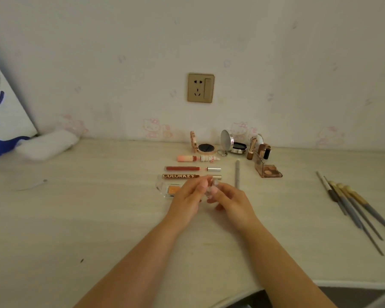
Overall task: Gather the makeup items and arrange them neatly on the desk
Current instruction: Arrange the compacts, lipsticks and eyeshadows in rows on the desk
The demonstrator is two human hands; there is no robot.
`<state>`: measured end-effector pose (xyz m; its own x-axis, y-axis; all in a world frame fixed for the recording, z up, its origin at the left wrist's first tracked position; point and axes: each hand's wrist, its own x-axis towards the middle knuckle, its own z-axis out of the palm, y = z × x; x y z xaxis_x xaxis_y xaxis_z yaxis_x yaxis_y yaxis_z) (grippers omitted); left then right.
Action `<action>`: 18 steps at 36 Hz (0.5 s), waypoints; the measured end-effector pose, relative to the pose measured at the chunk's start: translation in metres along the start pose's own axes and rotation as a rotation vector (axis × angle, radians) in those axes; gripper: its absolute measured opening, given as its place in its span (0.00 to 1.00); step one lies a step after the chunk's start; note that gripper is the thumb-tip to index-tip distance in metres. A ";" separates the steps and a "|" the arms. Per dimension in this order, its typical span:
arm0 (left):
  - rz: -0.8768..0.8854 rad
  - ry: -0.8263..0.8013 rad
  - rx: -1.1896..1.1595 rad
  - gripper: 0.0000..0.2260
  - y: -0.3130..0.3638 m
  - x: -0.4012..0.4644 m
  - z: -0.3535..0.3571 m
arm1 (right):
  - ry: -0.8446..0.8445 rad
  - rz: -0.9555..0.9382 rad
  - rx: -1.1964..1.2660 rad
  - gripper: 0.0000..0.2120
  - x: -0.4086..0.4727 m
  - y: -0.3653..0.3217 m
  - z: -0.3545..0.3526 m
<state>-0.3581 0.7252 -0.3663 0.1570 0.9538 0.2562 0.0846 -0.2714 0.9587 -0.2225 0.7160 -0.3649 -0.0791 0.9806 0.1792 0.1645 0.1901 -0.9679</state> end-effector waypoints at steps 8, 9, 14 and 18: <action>-0.021 -0.079 0.024 0.09 0.001 0.000 -0.004 | -0.008 0.074 0.032 0.12 0.000 -0.003 -0.002; -0.023 -0.103 0.027 0.13 0.002 0.000 -0.005 | -0.011 0.084 0.029 0.13 0.000 -0.004 -0.002; 0.018 -0.147 0.069 0.20 0.001 -0.002 -0.006 | -0.037 0.102 0.050 0.18 -0.001 -0.004 -0.005; 0.033 -0.130 0.125 0.17 0.002 -0.001 -0.005 | -0.028 0.132 0.061 0.18 -0.001 -0.004 -0.005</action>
<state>-0.3629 0.7241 -0.3640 0.2871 0.9215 0.2616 0.1980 -0.3242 0.9250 -0.2178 0.7139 -0.3598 -0.0881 0.9951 0.0454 0.1156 0.0555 -0.9917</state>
